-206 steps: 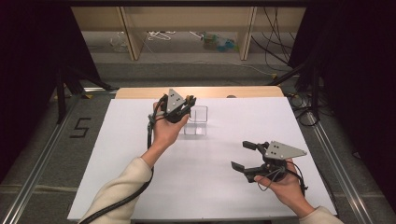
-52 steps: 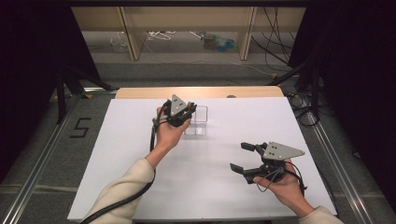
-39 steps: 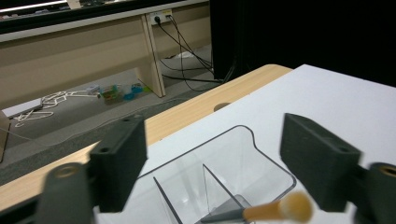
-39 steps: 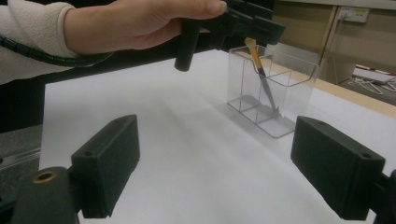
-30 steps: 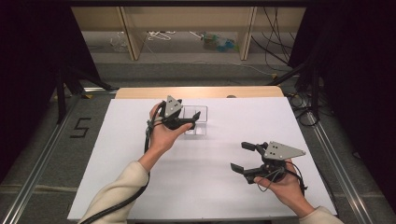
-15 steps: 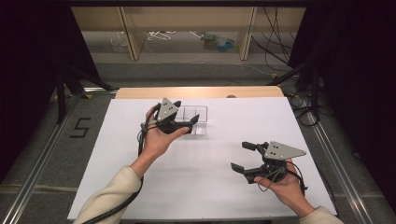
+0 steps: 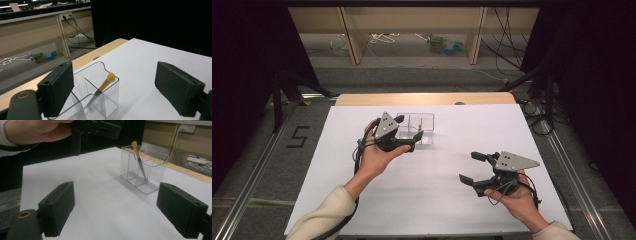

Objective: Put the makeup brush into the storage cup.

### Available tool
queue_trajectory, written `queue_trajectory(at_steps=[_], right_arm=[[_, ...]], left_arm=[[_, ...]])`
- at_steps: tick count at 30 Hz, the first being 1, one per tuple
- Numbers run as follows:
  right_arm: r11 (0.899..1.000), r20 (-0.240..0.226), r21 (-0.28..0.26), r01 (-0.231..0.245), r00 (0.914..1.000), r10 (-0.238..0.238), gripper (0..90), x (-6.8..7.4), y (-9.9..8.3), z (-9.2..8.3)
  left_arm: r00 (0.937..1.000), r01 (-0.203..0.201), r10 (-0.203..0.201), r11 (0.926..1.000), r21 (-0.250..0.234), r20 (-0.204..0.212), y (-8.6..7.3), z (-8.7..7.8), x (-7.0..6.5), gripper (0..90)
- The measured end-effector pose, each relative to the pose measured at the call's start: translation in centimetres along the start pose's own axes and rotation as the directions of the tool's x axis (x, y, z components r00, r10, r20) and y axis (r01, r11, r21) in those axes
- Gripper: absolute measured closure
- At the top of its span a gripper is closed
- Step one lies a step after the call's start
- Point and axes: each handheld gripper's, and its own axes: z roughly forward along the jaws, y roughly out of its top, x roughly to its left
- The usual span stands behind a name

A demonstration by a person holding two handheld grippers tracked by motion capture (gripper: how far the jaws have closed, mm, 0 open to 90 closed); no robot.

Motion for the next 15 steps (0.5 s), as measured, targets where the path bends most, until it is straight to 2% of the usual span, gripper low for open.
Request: queue_trajectory(at_steps=[3,8,9,15], right_arm=[[1.000,0.009,-0.010,-0.001,1.0000,0.001,15.9,0.1,0.0,0.1],[1.000,-0.002,0.009,-0.003,1.0000,0.003,15.9,0.0,0.0,0.0],[1.000,0.008,-0.006,-0.005,1.0000,0.005,15.9,0.1,0.0,0.1],[1.000,0.008,-0.007,-0.003,1.0000,0.004,15.9,0.1,0.0,0.1]], left_arm=[[0.9999,-0.010,0.010,1.0000,0.000,0.009,-0.1,-0.5,-0.2,15.6],[0.9996,-0.011,0.011,0.9999,0.000,0.025,-0.1,-1.0,-0.7,15.5],[0.9995,-0.008,0.008,1.0000,-0.002,0.031,-0.1,-1.1,-0.7,15.5],[0.9993,-0.012,0.012,0.9998,-0.015,0.035,-0.1,-2.0,-0.9,15.6]])
